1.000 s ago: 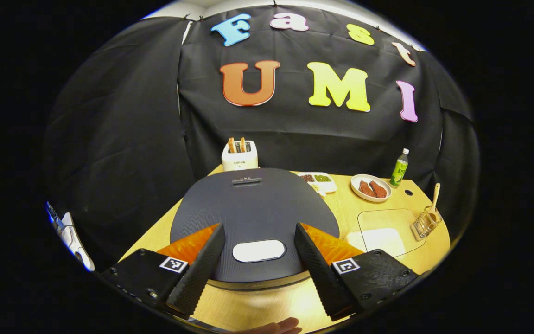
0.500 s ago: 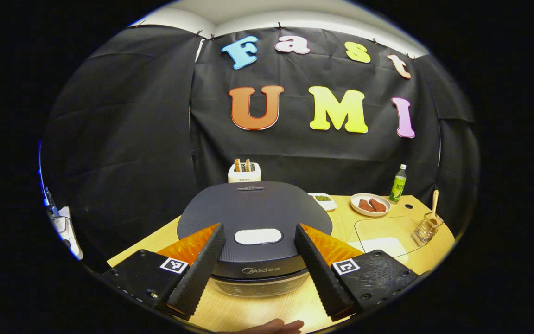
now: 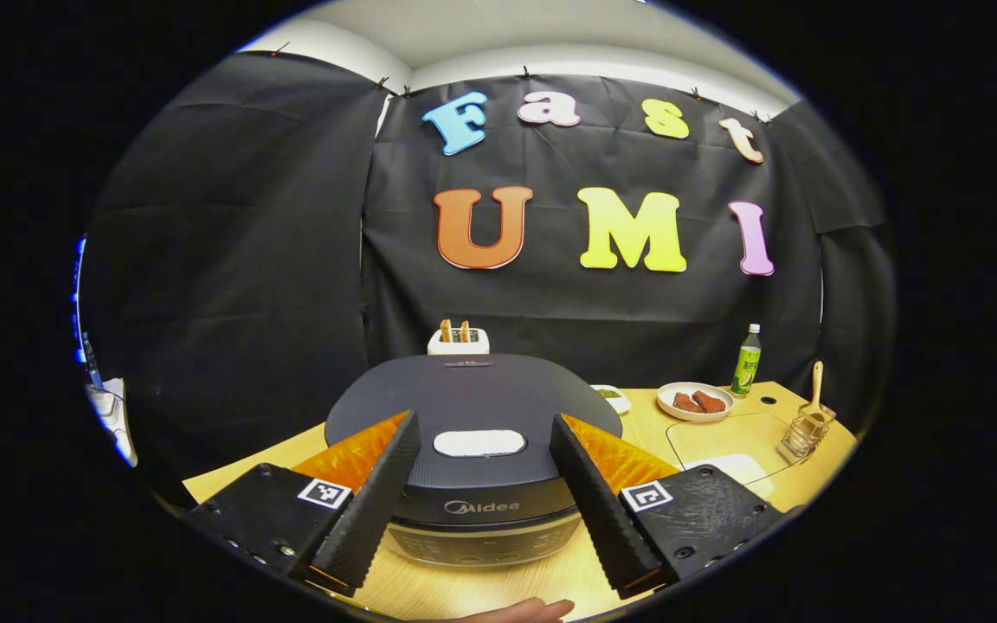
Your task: Close the left gripper, press the button to open the rice cooker; take a wooden spoon from the chopstick holder with the right hand, scoop a spoonful of rice and pour it into the rice cooker, then put the wooden spoon back into the chopstick holder.
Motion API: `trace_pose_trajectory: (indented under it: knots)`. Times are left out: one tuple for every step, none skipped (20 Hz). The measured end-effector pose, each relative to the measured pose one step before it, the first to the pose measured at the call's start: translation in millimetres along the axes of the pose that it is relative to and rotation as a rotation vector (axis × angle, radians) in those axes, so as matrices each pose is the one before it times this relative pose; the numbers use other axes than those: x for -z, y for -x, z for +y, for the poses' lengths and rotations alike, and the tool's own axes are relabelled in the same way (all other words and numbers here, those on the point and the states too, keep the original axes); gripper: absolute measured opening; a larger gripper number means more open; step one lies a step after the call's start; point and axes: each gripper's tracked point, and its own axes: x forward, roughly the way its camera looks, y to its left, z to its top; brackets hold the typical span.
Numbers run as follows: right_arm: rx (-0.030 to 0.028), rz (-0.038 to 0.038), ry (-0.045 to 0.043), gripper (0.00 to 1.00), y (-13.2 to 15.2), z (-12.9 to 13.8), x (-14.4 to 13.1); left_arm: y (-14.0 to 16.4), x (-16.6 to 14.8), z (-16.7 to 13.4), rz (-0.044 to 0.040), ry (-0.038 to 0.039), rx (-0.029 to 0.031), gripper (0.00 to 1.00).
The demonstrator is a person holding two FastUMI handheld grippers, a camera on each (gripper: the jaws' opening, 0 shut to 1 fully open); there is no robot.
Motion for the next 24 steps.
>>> trace_pose_trajectory:
  knots:
    - [-0.00004, 0.00095, -0.00126, 1.00, -0.54, -0.13, 0.49, 0.66, -0.66, -0.14, -0.01333, 0.00454, 0.00161, 0.98]
    - [0.00109, 0.00218, -0.00051, 1.00, -0.11, -0.27, 0.35, -0.95, -0.45, -0.29, 0.00003, 0.00020, 0.00128, 0.98]
    - [0.00208, 0.00011, -0.00122, 1.00, -0.89, -1.27, 0.09, 1.24, -1.10, -0.56, -0.00811, -0.00950, -0.00147, 0.98]
    - [0.00345, -0.00009, -0.00149, 1.00, -1.03, -1.70, 0.36, 1.85, 0.19, -0.76, -0.00033, -0.02047, -0.00062, 0.98]
    - [0.00441, 0.00080, -0.00204, 1.00, -0.89, -1.12, 0.71, 2.30, 0.68, 0.22, 0.00349, -0.01691, -0.00152, 0.97]
    - [0.00517, 0.00219, -0.00501, 0.99, -1.64, -0.93, 1.09, 3.20, -1.47, -0.13, 0.00363, -0.00542, -0.00357, 0.97]
    - [0.00264, 0.00321, -0.00576, 0.99, -1.03, 0.08, 0.94, 3.86, -0.04, 0.02, 0.01991, -0.00036, -0.00717, 0.96]
    - [0.00124, 0.00464, -0.00384, 0.99, -2.24, 0.82, 2.20, 3.13, 0.42, 1.26, 0.01706, -0.00455, -0.00975, 0.96]
    - [0.00112, 0.00663, -0.00185, 0.99, -2.09, -0.51, 2.46, 4.53, -0.29, -0.51, 0.01728, -0.00523, -0.00691, 0.96]
    - [-0.00006, 0.00499, 0.00027, 1.00, -0.96, 0.02, 1.16, 5.06, -1.21, -0.70, 0.01292, -0.00711, -0.00414, 0.95]
    - [0.00071, 0.00364, 0.00185, 1.00, -0.58, -0.16, 0.36, 4.19, 1.08, -0.32, 0.02401, -0.01147, -0.00617, 0.94]
    - [0.00201, 0.00108, 0.00174, 1.00, -0.24, -0.09, 0.93, 4.90, 0.57, 0.42, 0.01944, -0.01812, -0.00937, 0.94]
    - [0.00282, 0.00070, 0.00039, 1.00, -0.56, -0.26, 0.24, 5.92, -3.79, 2.00, 0.00482, -0.01718, -0.00821, 0.94]
    - [0.00014, -0.00187, 0.00021, 1.00, -0.09, 1.70, -1.52, 7.90, -4.90, 1.22, -0.00294, -0.00982, -0.00918, 0.94]
    - [0.00041, -0.00294, 0.00086, 1.00, -0.12, -0.26, -0.56, 7.72, -5.48, -1.47, -0.00439, -0.00455, -0.00163, 0.96]
    - [0.00123, -0.00203, 0.00290, 1.00, 0.05, -0.05, -0.21, 8.38, -6.46, -2.57, -0.00980, -0.00236, 0.00366, 0.96]
    - [0.00270, 0.00098, 0.00271, 1.00, -0.19, -0.43, 0.20, 8.65, -7.08, -3.25, -0.01580, 0.00010, 0.00898, 0.96]
    - [0.00510, 0.00230, 0.00112, 0.99, -0.59, -1.40, 0.76, 10.13, -10.04, -3.59, -0.02237, 0.00235, 0.00850, 0.96]
    - [0.00767, 0.00959, 0.00273, 1.00, -0.63, -1.43, 1.50, 8.86, -8.30, -3.87, -0.01400, 0.00581, 0.01371, 0.96]
    - [0.00809, 0.01063, 0.00358, 1.00, 0.93, -1.72, 2.40, 10.33, -8.34, -5.57, -0.01306, 0.00094, 0.01412, 0.96]
    - [0.00414, 0.00332, 0.00251, 1.00, 0.82, -1.30, 0.52, 11.73, -9.03, -3.40, -0.02209, -0.00676, 0.00692, 0.96]
    - [0.00531, 0.00078, 0.00304, 0.99, 0.68, -0.05, -2.69, 11.18, -9.37, -1.11, -0.02673, -0.01134, -0.00343, 0.96]
    - [0.00514, 0.00088, 0.00306, 0.99, 1.49, -1.00, -1.35, 10.84, -8.77, 1.69, -0.02689, -0.00886, -0.00873, 1.00]
    - [0.00141, -0.00224, 0.00325, 1.00, 2.37, -0.56, -0.88, 11.75, -8.00, -1.22, -0.02128, -0.00412, -0.00241, 0.96]
